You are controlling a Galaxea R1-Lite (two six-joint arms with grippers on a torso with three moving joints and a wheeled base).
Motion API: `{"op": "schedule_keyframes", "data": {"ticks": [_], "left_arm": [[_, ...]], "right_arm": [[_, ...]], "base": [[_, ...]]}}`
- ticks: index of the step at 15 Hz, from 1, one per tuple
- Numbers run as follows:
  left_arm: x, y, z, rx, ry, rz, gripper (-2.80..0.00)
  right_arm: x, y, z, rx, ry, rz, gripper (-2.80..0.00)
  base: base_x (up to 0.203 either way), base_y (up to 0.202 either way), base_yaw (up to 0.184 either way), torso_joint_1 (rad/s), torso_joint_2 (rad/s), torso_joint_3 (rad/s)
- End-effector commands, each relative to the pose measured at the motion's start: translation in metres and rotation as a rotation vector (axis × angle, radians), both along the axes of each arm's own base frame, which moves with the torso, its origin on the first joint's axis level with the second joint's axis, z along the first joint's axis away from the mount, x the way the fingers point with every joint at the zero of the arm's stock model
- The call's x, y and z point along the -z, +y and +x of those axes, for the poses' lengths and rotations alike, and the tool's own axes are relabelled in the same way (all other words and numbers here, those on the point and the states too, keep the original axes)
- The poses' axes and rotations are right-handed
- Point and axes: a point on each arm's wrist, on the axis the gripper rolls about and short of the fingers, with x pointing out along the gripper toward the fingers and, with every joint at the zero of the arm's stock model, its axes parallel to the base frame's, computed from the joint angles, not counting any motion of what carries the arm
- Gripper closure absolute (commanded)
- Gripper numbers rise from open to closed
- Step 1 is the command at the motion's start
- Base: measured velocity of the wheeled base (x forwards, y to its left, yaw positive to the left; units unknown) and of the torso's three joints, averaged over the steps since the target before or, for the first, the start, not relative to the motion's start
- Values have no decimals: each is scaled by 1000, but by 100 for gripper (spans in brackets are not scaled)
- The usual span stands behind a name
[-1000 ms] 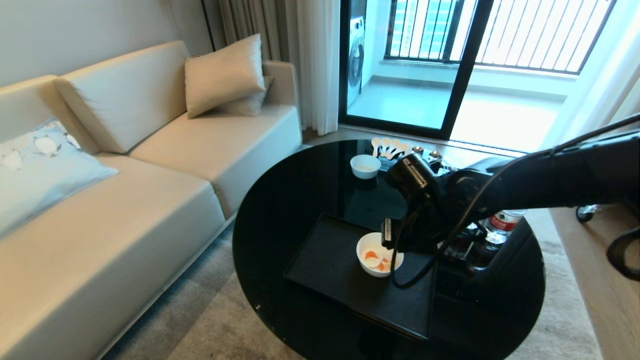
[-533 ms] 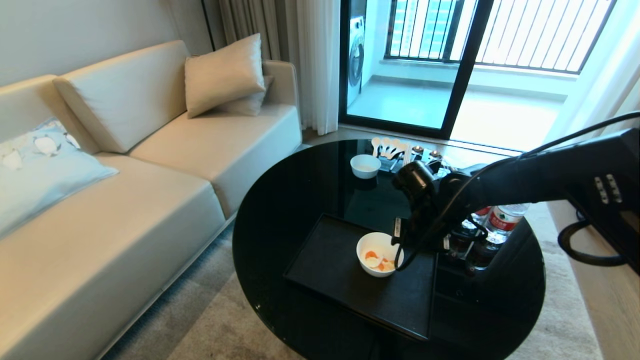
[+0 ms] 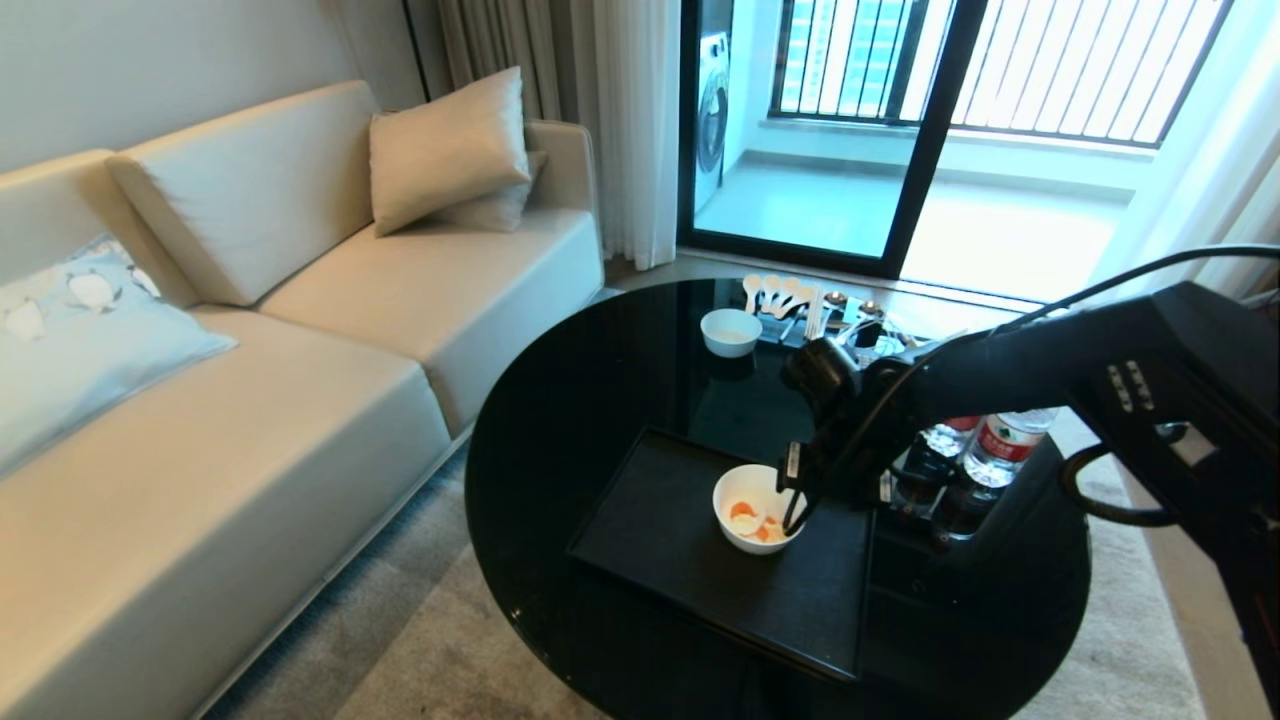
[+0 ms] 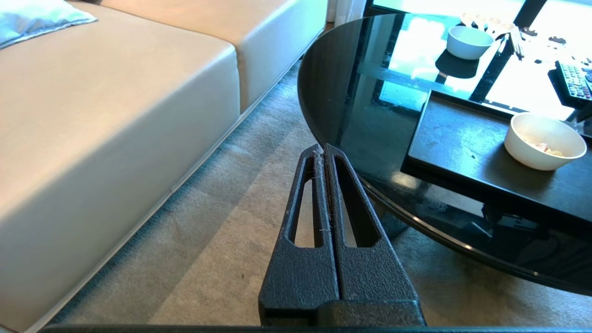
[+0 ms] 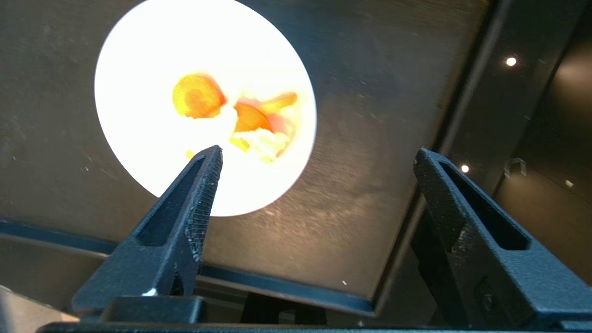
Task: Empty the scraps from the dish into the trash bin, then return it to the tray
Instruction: Pick up the bowl with leftover food
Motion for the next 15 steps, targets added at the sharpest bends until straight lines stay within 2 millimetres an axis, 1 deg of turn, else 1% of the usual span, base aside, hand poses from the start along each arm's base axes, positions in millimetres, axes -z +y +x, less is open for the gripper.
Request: {"op": "schedule_keyframes", "data": {"ticks": [1, 6, 8, 12, 15], "left_arm": [[0, 0, 0, 0, -1, -1, 0], [0, 0, 0, 0, -1, -1, 0], [0, 0, 0, 0, -1, -1, 0], [0, 0, 0, 0, -1, -1, 0], [0, 0, 0, 0, -1, -1, 0]], "right_arm": [[14, 4, 8, 3, 17, -7, -280], [33, 5, 12, 5, 51, -26, -280], [37, 4, 13, 8, 55, -28, -280], [43, 3, 26, 21, 43, -22, -280], [50, 2, 27, 23, 55, -27, -280]], "base": [[0, 0, 0, 0, 0, 0], [0, 0, 0, 0, 0, 0], [0, 0, 0, 0, 0, 0], [0, 0, 0, 0, 0, 0], [0, 0, 0, 0, 0, 0]]}}
